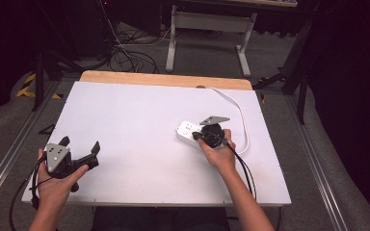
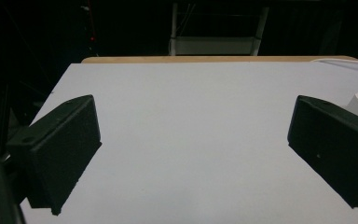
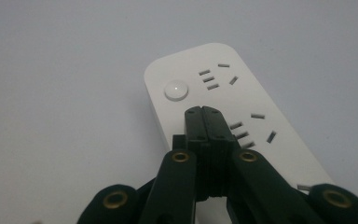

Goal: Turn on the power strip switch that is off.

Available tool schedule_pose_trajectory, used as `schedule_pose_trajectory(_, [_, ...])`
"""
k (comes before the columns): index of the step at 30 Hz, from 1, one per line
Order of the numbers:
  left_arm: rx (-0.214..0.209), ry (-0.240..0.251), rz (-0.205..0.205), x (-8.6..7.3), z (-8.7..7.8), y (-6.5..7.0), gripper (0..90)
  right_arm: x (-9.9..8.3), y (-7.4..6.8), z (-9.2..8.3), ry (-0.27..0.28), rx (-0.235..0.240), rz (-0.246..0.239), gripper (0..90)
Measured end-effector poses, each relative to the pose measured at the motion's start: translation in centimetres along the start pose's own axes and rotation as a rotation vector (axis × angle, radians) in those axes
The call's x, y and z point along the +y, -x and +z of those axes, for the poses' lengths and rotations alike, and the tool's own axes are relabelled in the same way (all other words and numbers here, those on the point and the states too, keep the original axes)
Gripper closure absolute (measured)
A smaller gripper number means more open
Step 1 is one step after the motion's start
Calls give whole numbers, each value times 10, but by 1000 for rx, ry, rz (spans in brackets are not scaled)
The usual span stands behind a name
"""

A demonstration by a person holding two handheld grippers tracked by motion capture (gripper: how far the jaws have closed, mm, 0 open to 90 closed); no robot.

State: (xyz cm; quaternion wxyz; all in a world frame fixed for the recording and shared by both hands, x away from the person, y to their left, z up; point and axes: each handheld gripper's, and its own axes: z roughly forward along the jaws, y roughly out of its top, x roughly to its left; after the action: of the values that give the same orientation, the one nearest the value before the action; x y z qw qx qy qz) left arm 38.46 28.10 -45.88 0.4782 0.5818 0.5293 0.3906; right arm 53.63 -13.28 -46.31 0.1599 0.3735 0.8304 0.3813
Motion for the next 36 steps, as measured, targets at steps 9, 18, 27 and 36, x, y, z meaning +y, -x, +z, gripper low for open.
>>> schedule_pose_trajectory(9, [-4, 0, 2, 0, 0, 0, 31, 0, -6, 0, 12, -44, -46, 900])
schedule_pose_trajectory(18, [-7, -1, 0, 0, 2, 1, 31, 1, -6, 0, 9, -37, -25, 900])
schedule_pose_trajectory(27, [-10, -4, 1, 0, 2, 0, 32, 3, -3, -11, 123, -76, -37, 900])
schedule_pose_trajectory(36, [-10, -3, 2, 0, 2, 1, 33, 3, 6, -34, 233, -86, 13, 737])
